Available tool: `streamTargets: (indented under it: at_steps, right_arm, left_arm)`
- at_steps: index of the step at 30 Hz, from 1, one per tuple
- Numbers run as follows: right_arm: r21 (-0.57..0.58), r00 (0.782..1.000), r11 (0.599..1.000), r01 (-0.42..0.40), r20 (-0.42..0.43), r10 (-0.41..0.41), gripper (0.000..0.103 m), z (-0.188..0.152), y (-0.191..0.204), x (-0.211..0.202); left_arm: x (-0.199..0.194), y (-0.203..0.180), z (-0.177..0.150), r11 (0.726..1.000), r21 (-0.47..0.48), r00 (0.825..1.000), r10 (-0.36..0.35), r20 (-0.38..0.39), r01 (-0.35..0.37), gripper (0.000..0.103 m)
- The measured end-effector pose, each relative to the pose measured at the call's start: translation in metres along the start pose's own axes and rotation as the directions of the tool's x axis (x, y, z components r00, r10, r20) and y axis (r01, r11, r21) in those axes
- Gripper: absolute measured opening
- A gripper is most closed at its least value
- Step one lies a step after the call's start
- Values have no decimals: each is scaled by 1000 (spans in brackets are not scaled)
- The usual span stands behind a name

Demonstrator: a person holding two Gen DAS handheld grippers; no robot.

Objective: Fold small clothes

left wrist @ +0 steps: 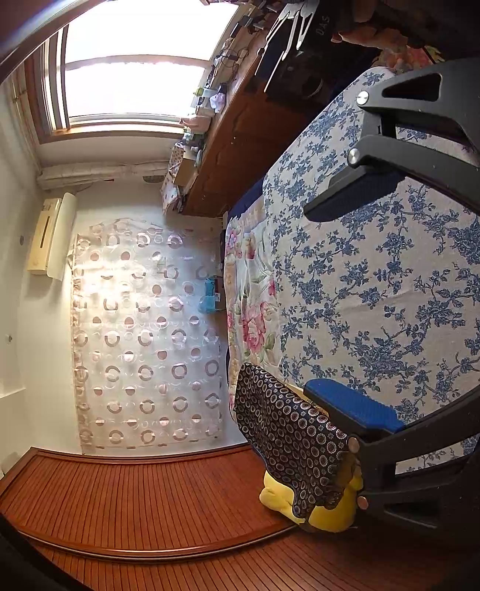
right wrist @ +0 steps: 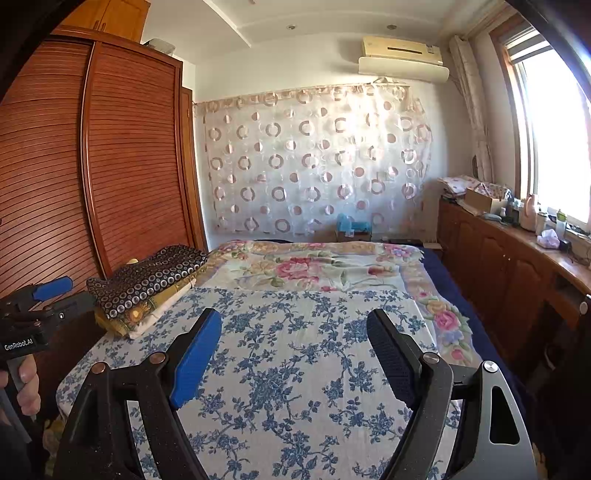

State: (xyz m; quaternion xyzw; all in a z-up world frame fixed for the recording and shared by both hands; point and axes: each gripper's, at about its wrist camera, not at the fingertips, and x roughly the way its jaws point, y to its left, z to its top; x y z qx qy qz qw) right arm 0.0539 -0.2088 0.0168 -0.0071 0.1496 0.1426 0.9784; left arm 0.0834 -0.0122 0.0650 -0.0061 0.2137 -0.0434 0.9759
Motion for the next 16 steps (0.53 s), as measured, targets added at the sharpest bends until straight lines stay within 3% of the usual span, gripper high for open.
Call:
streamTargets:
  at_steps: [16]
  right_arm:
    - [-1,1000,1000,7,4,-7,83,-1,-2,-3]
  left_arm:
    - [-5,-4,5,1000,-2,1000,0,6,0,87]
